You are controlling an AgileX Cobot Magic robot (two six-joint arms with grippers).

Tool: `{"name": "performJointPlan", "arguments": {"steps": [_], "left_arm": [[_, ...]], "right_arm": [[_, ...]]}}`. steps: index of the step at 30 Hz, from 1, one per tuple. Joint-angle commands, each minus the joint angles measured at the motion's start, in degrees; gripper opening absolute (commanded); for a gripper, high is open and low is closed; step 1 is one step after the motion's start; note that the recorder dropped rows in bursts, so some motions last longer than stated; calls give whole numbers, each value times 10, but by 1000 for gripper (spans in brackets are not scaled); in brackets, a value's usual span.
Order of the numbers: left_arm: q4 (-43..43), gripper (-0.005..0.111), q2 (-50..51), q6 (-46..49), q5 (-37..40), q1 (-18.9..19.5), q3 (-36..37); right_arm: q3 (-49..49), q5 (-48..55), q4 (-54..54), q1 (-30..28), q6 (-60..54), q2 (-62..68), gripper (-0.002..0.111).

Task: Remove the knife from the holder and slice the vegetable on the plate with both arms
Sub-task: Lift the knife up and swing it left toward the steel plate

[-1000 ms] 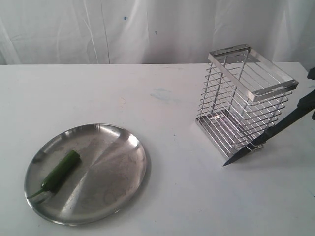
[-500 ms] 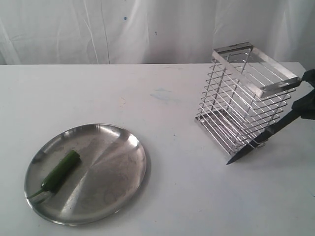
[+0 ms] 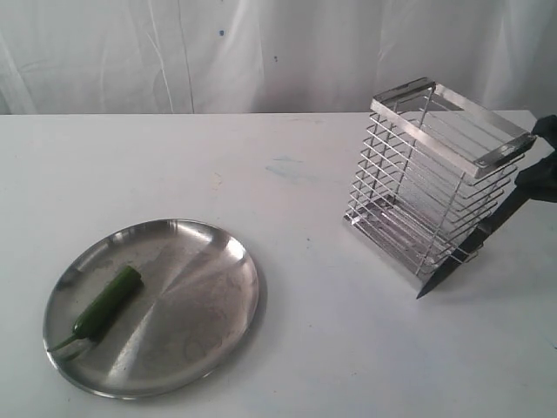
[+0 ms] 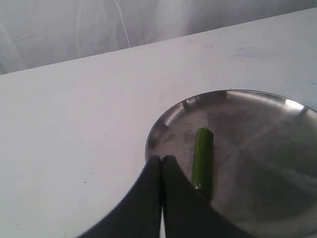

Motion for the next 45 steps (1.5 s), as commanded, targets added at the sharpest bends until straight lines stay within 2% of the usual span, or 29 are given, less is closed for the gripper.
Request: {"name": "performJointPlan", "arguments": {"steps": [1,4,7,14,17,25,30,35,40,45], "left_arm": [[-1,0,-2,-4,0,-3,2],[-1,0,-2,-4,0,-3,2],[-1,0,-2,-4,0,-3,2],[-1,0,-2,-4,0,-3,2],[-1,0,-2,-4,0,-3,2],[-1,0,-2,-4,0,-3,2],[-1,0,-2,-4,0,-3,2],[-1,0,-2,-4,0,-3,2],[-1,0,-2,-4,0,-3,2],[-1,0,-2,-4,0,-3,2]], "right_arm": [[2,-37,58,-1,-67,-15,0],[-1,-26,103,-1,-111,-26,0],[-3,-15,142,-2,-203,-39,0],[-5,43,231,-2,-294,-61,0],[-7,24,278,-6,-295,-81,0],[-21,-81,269,-6,-333,-190,0],[-21,-70,269,-6,-336,-264,0],[-20,69,192,-6,-276,-330,0],[-20,46,182,-6,-243,-371,0],[-20,97,175,4,-213,-394,0]]}}
